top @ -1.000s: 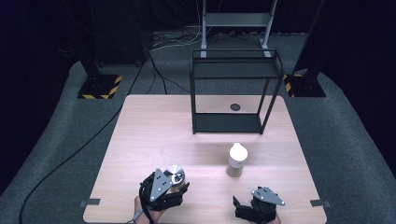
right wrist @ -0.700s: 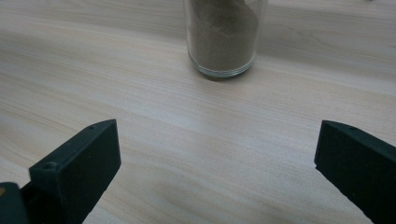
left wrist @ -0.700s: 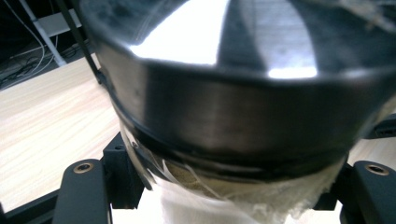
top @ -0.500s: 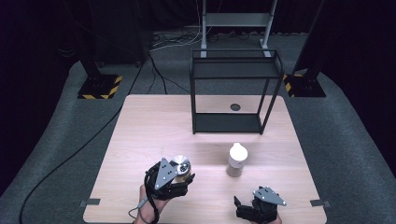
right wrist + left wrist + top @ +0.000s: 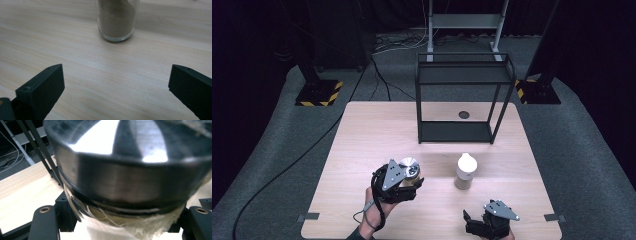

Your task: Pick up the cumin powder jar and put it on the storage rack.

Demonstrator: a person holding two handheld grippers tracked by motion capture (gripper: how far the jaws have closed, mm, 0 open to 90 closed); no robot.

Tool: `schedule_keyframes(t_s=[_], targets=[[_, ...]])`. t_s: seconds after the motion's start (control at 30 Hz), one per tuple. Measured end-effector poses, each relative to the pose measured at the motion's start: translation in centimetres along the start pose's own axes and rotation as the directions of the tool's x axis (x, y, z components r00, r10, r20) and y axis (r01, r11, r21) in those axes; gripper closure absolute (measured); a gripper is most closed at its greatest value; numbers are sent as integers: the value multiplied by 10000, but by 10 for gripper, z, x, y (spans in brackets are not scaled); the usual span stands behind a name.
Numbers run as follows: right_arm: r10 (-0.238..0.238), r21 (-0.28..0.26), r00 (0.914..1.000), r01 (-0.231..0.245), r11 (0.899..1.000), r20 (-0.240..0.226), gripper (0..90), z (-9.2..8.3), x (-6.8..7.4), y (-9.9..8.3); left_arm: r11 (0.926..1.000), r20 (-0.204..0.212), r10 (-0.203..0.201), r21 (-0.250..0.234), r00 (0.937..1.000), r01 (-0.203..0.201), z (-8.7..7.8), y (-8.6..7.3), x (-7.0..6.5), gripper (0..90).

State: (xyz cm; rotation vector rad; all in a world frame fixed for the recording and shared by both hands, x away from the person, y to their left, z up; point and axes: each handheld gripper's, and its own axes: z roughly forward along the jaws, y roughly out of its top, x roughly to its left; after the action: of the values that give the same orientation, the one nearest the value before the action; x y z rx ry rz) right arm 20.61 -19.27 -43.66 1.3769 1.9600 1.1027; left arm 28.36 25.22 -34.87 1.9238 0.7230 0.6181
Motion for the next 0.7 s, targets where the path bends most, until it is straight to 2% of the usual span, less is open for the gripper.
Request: schedule_keyframes(t_s=[0.53, 0.7], targets=[[-56, 7, 10000, 56, 10000, -29, 0, 0, 0, 0, 9999, 218, 32, 156, 9998, -36, 21, 18, 21, 306], [-78, -69, 10000, 78, 9999, -13, 0, -1, 0, 0, 9998, 432, -165, 152, 9989, 159, 28, 22, 31, 306]])
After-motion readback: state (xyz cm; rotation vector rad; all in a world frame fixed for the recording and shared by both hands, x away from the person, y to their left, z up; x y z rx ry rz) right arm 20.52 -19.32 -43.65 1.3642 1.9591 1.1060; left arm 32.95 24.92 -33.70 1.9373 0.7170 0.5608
